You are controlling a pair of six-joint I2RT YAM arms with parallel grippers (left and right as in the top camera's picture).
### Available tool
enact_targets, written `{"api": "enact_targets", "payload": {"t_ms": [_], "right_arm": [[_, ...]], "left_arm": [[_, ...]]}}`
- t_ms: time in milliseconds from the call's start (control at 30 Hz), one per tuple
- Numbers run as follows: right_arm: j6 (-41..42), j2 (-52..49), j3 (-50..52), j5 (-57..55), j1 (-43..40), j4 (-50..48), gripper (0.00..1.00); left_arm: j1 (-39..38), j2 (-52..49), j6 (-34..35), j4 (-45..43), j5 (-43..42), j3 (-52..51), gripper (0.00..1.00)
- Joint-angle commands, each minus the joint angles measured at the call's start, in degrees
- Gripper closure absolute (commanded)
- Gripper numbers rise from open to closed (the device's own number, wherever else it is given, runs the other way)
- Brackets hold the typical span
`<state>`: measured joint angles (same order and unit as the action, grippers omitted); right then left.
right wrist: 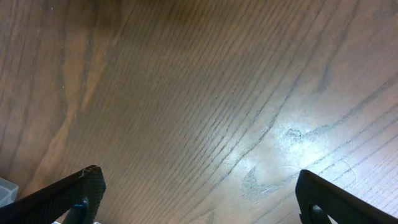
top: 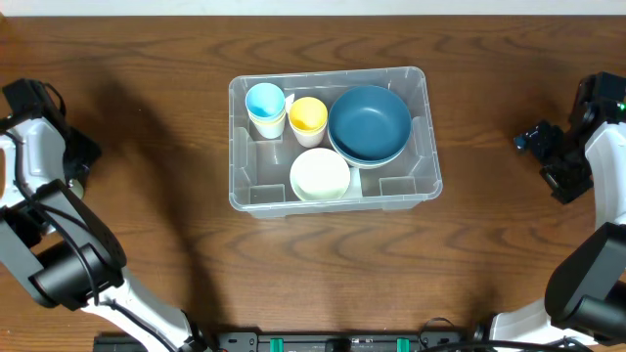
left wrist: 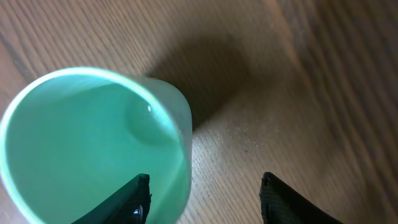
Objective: Pack container
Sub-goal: 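Grip the green cup rim with the left gripper and lift, then carry the green cup over the bin and lower into yellow cup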
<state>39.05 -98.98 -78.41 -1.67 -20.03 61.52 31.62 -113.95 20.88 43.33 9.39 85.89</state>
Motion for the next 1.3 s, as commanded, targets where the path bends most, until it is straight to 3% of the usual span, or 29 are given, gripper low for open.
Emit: {"api": "enact_targets", "payload": {"t_ms": [0,200,333,733,833,967,1267], "right_arm": [[0.8,0.1,-0.2,-0.2,-0.2,0.0,0.01],[0.8,0.1,-0.2,-0.2,-0.2,0.0,0.01],[0.8,0.1,-0.2,-0.2,-0.2,0.0,0.01],[0.8,0.1,-0.2,-0.2,-0.2,0.0,0.01],[0.8,0.1,-0.2,-0.2,-0.2,0.0,0.01],[0.8,0.1,-0.2,-0.2,-0.2,0.0,0.01],[0.8,0.1,-0.2,-0.2,-0.2,0.0,0.01]], "left_arm": [[0.2,-1.5,-0.7,0.0,0.3,-0.5,0.47],[0.2,-1.7,-0.7,0.2,0.1,-0.4,0.94],[0.1,-1.6,-0.7,1.0,-3.5,-0.4,0.94],[-3.2,3.9,-0.7,0.9,-40.4,1.5,0.94],[-5.8,7.2,-0.9,-0.7,-46.2,1.5,0.94],[-10.3,13.4,-2.7,-3.1,-47.8,1.5,0.94],[-24.3,29.6,-13.8,-8.1,-46.1,1.5,0.94]]}}
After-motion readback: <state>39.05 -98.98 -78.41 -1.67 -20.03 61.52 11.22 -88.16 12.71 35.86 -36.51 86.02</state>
